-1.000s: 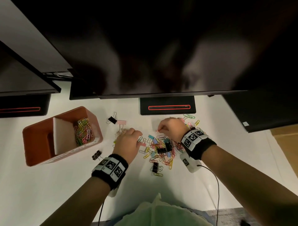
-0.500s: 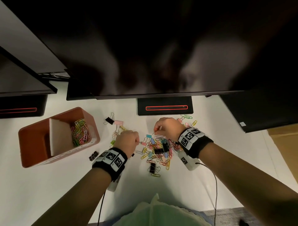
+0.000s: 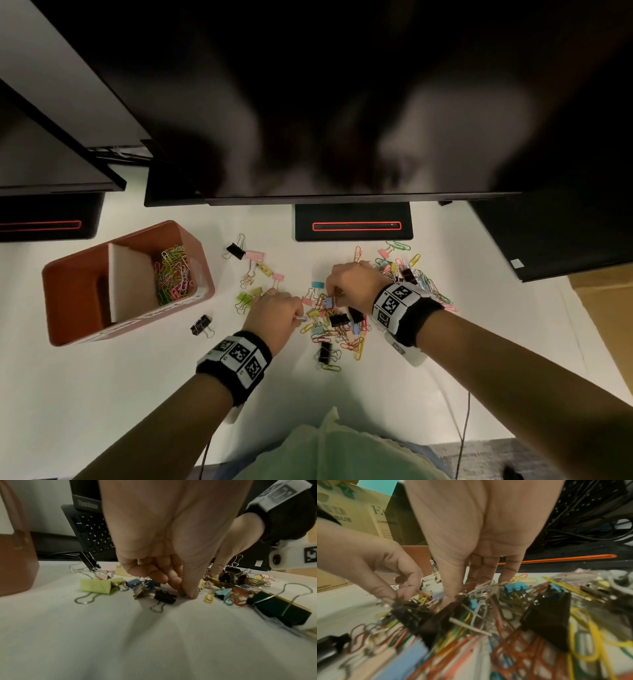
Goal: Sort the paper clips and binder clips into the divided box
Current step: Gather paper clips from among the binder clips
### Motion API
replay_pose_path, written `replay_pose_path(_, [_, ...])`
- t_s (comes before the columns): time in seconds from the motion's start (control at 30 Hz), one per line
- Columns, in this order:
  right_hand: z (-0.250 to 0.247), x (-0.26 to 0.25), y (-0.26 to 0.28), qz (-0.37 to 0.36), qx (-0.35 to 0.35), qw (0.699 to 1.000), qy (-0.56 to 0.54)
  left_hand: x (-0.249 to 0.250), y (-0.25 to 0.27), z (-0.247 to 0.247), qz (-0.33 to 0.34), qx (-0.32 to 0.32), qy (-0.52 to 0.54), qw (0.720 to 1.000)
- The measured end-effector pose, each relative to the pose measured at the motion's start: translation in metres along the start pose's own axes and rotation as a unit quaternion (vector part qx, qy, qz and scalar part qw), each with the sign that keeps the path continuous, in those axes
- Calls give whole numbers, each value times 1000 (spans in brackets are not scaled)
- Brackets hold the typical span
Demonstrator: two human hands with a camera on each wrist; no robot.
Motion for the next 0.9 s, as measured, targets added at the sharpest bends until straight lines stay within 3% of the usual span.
replay_pose_path(0.17, [-1,10,-3,30,-6,999,-44,3,-5,-1,8,-11,-41,999])
replay_pose_path(0.33, [-2,14,-3,42,2,998,-52,6,3,-10,42,17,37,998])
replay_pose_path(0.47, [-4,15,-4,42,0,998,-42,-2,12,-5,10,33,53,998])
replay_pose_path(0.63, [-17,20,0,37,47,995,-83,3,11,8,-47,41,22,998])
replay_pose_path(0.9, [-43,37,7,43,117,977,-171,10,5,8,-66,47,7,997])
Point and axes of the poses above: each hand's wrist, its own y-axis away from the middle knuckle, its own z-axis out of the palm, x = y × z, the point moved 10 cm from there along -y, towards the middle knuckle, and after that the axes turned 3 degrees about y, right-handed, at the moved point
